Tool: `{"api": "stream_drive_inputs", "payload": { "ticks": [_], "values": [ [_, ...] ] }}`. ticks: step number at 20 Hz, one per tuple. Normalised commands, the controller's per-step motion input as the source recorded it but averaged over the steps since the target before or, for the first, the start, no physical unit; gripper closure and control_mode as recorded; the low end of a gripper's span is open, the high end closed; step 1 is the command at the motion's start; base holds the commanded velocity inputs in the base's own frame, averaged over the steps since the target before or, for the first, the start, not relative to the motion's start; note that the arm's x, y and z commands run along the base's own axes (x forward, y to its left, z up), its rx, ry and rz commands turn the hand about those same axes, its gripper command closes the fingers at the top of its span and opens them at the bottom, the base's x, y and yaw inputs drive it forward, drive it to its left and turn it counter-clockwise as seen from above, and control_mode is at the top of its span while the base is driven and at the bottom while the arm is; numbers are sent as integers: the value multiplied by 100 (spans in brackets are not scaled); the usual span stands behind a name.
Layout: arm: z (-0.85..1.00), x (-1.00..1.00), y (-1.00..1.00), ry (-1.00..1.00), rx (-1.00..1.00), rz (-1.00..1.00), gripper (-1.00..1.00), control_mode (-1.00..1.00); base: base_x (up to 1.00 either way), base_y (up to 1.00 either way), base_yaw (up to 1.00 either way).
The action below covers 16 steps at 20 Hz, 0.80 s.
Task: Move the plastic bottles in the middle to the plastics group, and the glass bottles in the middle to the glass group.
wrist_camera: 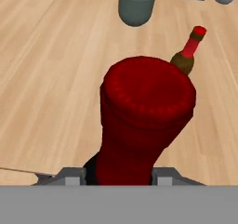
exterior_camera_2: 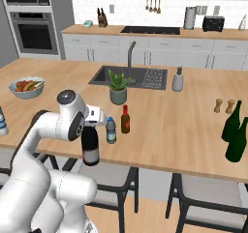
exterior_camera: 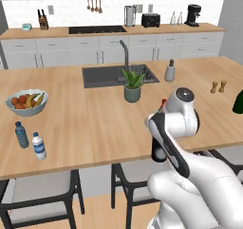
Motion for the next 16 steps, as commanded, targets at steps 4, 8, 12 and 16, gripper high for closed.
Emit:
{"api": "stream_drive_inputs", "payload": {
  "ticks": [4, 8, 12, 16],
  "values": [
    [0, -27, -75, -4, 8, -3, 100, -100, 0, 0, 0],
    [10, 0, -96, 0, 5, -5, 100, -100, 0, 0, 0],
    [33, 6, -100, 0, 2, -5, 100, -100, 0, 0, 0],
    [41, 13, -92, 1, 0, -8, 100, -100, 0, 0, 0]
  ]
}}
